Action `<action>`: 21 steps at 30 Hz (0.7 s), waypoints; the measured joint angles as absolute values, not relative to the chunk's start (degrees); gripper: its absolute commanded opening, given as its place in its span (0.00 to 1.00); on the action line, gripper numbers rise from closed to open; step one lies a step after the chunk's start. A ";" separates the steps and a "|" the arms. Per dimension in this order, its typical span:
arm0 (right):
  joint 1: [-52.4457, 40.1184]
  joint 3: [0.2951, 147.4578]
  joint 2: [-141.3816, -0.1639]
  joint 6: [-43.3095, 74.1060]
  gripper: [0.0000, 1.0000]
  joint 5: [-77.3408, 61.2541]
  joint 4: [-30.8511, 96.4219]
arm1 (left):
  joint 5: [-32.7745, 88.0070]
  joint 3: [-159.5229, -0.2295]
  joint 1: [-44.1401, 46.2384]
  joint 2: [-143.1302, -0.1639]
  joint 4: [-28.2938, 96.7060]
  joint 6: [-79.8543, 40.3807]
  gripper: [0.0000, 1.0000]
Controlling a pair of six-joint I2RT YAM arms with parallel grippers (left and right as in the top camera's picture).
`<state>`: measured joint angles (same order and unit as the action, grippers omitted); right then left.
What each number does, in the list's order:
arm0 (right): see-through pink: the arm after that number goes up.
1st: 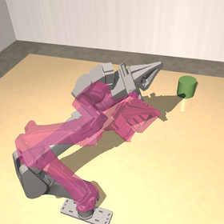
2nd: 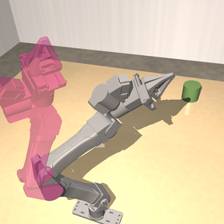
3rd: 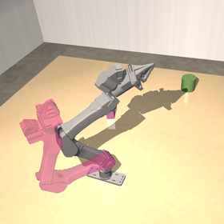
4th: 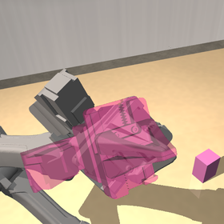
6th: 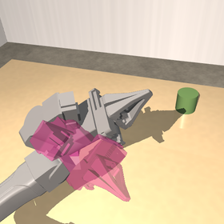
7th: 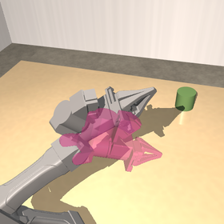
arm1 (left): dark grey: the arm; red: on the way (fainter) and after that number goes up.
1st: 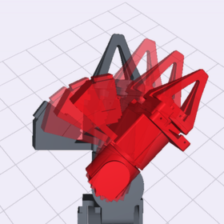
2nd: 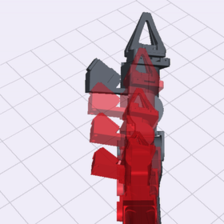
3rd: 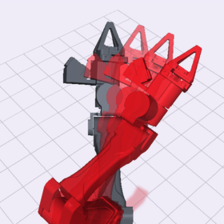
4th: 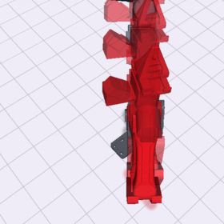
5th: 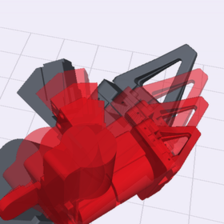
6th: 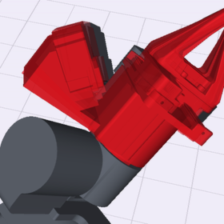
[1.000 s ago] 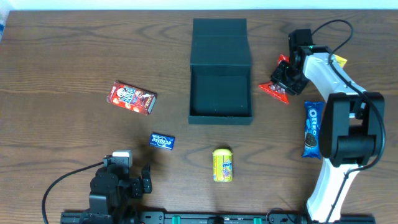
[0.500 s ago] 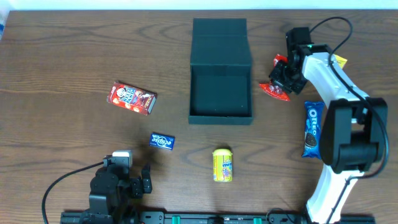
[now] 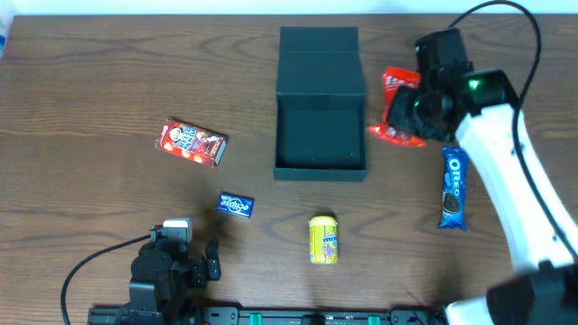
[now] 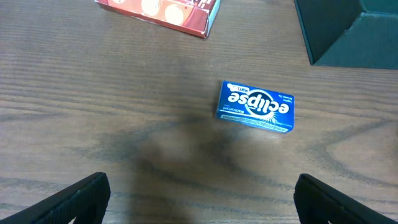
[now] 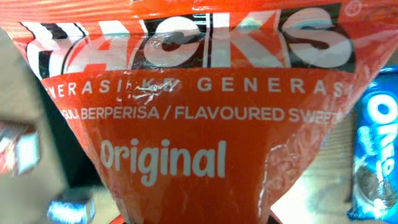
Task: Pack container
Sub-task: 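Carry the Hacks bag left and lower it into the green box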
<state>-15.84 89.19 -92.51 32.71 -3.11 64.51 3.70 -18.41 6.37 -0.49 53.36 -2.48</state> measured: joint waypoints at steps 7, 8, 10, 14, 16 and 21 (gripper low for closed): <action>-26.20 89.19 -90.13 31.88 0.11 -4.99 63.18 | 3.70 -18.41 6.37 -0.49 53.36 -2.48 0.95; -26.79 89.17 -90.56 31.83 0.11 -5.30 62.65 | 3.70 -18.41 6.37 -0.49 53.36 -2.48 0.96; -27.57 89.19 -92.16 31.83 0.11 -5.63 61.41 | 3.70 -18.41 6.37 -0.49 53.36 -2.48 0.95; -27.59 89.19 -96.42 31.83 0.10 -5.58 60.01 | 3.70 -18.41 6.37 -0.49 53.36 -2.46 0.95; -27.49 89.19 -98.83 31.83 0.11 -5.58 59.61 | 3.70 -18.41 6.37 -0.49 53.36 -2.48 0.96; -26.44 89.17 -103.92 31.77 0.12 -5.58 56.51 | 3.70 -18.41 6.37 -0.49 53.36 -2.48 0.95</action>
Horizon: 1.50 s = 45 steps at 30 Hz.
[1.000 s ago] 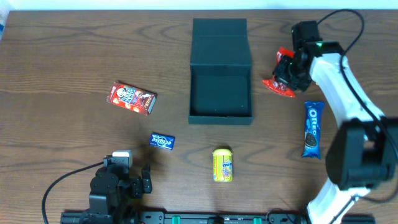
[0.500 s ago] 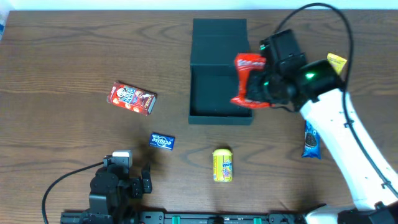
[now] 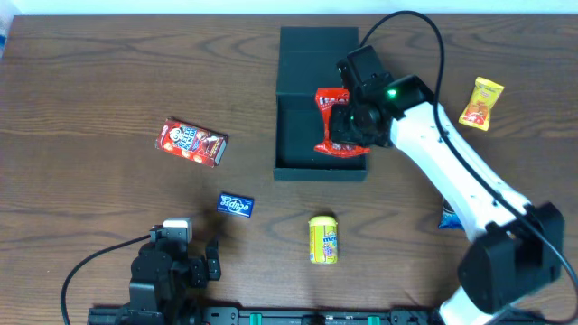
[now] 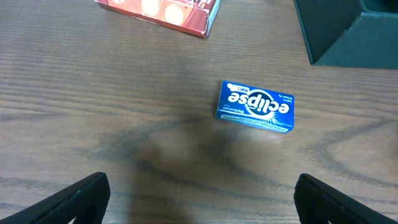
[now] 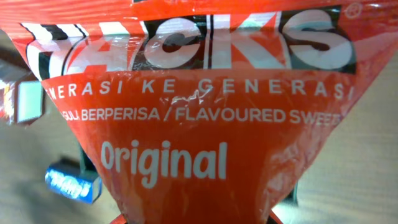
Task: Pack container
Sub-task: 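Carry the Hacks bag left and lower it into the green box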
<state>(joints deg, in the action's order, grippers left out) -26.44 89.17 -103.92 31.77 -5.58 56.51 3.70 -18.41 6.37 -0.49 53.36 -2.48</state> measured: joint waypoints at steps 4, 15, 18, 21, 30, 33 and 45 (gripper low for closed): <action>-25.67 89.17 -106.67 31.75 0.14 -5.56 53.93 | 3.70 -18.41 6.37 -0.49 53.36 -2.48 0.95; -25.67 89.17 -111.50 30.30 0.15 -3.81 51.35 | 3.70 -18.41 6.37 -0.49 53.36 -2.46 0.95; -25.67 89.17 -112.88 30.15 0.14 -2.92 51.20 | 3.70 -18.41 6.37 -0.49 53.36 -2.46 0.95; -25.67 89.17 -114.93 29.91 0.15 -2.68 50.50 | 3.70 -18.41 6.37 -0.49 53.36 -2.46 0.95; -25.69 89.17 -116.75 29.36 0.24 -2.55 49.23 | 3.70 -18.41 6.37 -0.49 53.36 -2.46 0.95; -25.69 89.17 -116.84 29.34 0.24 -2.57 49.28 | 3.70 -18.41 6.37 -0.49 53.36 -2.46 0.96; -25.69 89.17 -116.84 29.76 0.16 -2.55 52.47 | 3.70 -18.41 6.37 -0.49 53.36 -2.48 0.96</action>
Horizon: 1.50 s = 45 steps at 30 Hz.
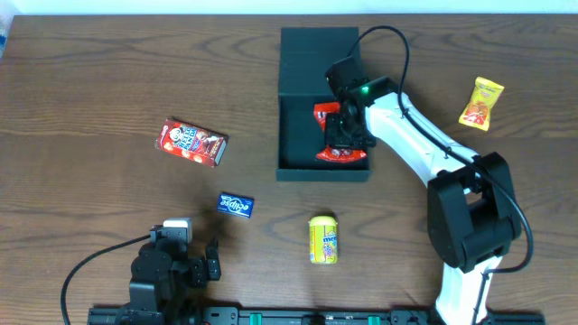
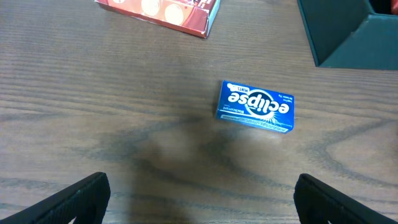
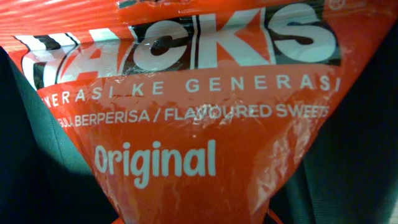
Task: Pack container
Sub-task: 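Carry the Hacks bag left and lower it into the green box, then release the bag and move the right gripper to the Oreo pack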
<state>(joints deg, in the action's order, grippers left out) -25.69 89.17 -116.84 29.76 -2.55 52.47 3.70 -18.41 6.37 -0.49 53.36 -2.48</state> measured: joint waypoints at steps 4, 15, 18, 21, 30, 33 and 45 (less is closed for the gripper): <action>-25.69 89.17 -116.84 29.98 0.24 -2.55 52.47 | 3.70 -18.41 6.37 -0.49 53.36 -2.46 0.95; -25.67 89.17 -116.84 31.11 0.80 -1.93 51.92 | 3.70 -18.41 6.37 -0.49 53.36 -2.46 0.96; -25.67 89.17 -116.84 31.14 0.88 -1.89 51.77 | 3.70 -18.41 6.37 -0.49 53.36 -2.48 0.96; -25.69 89.17 -115.94 31.07 0.93 -1.89 51.86 | 3.70 -18.41 6.37 -0.49 53.36 -2.48 0.95; -25.69 89.14 -94.13 29.85 0.99 2.20 59.72 | 3.70 -18.41 6.37 -0.49 53.36 -2.46 0.95; -25.69 89.17 -87.90 29.45 0.99 4.38 65.89 | 3.70 -18.41 6.37 -0.47 53.36 -2.48 0.95; -25.69 89.10 -80.47 32.32 0.99 11.31 84.75 | 3.70 -18.41 6.37 -0.47 53.36 -2.46 0.95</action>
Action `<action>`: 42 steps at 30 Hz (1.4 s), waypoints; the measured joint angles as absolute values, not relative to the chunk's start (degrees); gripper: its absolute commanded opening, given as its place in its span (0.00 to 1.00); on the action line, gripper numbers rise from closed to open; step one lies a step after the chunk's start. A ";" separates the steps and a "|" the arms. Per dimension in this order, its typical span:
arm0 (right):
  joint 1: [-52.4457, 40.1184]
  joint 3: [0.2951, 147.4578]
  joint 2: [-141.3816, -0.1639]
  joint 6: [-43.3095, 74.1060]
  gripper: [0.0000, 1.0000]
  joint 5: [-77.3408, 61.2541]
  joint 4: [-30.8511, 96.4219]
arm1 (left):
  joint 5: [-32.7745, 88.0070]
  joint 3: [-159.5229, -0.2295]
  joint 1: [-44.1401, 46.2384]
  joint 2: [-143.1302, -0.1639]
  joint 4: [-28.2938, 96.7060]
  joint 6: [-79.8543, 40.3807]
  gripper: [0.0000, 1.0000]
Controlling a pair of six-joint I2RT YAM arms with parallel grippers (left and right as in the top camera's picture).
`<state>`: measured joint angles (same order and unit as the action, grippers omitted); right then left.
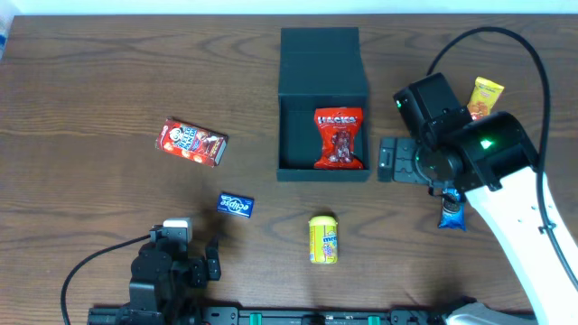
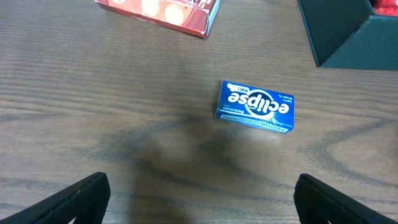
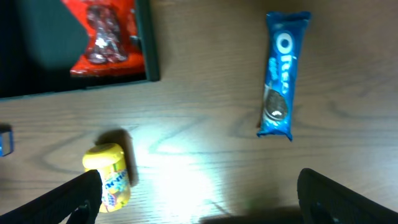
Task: Pack container
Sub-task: 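Release the bag and move the right gripper to the Oreo pack, then grasp the blue Oreo pack with the right gripper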
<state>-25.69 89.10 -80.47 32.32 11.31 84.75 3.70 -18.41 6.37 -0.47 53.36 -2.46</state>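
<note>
The dark open box [image 1: 284, 135] stands at the table's middle back. A red Hacks bag [image 1: 339, 138] lies flat inside it, also seen in the right wrist view as the bag [image 3: 102, 37]. My right gripper [image 1: 386, 160] hovers just right of the box, open and empty [image 3: 199, 186]. Near it lies a blue Oreo pack [image 3: 283, 74]. A yellow M&M's tub [image 1: 323, 239] lies in front of the box. My left gripper [image 2: 200, 193] rests open at the front left, short of a blue Eclipse mints box [image 2: 255, 106].
A red chocolate carton [image 1: 192, 143] lies at the left. A yellow candy bag [image 1: 485, 96] sits at the back right behind my right arm. The box's lid [image 1: 321, 50] lies open toward the back. The right arm covers part of the Oreo pack in the overhead view.
My right gripper was low in the box, shut on the Hacks bag. Now the bag lies in the box, and the gripper is open to the right of the box.
My right gripper held the Hacks bag to the right of the box, then over the box, then low inside it. Now the bag rests in the box and the gripper is open outside it. The left arm has stayed still.
</note>
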 measured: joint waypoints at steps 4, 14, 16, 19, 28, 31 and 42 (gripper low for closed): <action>-25.63 86.06 -77.84 33.98 0.99 12.53 84.07 | 3.70 -18.41 6.37 -0.47 53.36 -2.48 0.95; -10.94 63.86 -71.02 38.76 0.99 13.15 76.66 | 3.70 -18.41 6.37 -0.49 53.36 -2.46 0.95; -6.63 59.29 -71.13 36.64 0.99 11.60 70.35 | 3.70 -18.41 6.37 -0.47 53.36 -2.46 0.95; -1.28 55.51 -71.16 32.36 0.99 7.77 62.24 | 3.70 -18.41 6.37 -0.47 53.36 -2.46 0.96; 8.75 51.37 -76.31 22.50 0.99 4.29 50.89 | 3.70 -18.41 6.37 -0.47 53.36 -2.46 0.96; 8.88 51.29 -80.47 18.46 0.99 3.38 47.00 | 3.70 -18.41 6.37 -0.47 53.36 -2.46 0.96; 8.95 51.24 -92.68 13.67 0.99 2.66 37.08 | 3.70 -18.41 6.37 -0.47 53.36 -2.46 0.95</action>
<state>8.95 51.24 -92.68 13.67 2.66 37.08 3.70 -18.41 6.37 -0.47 53.36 -2.46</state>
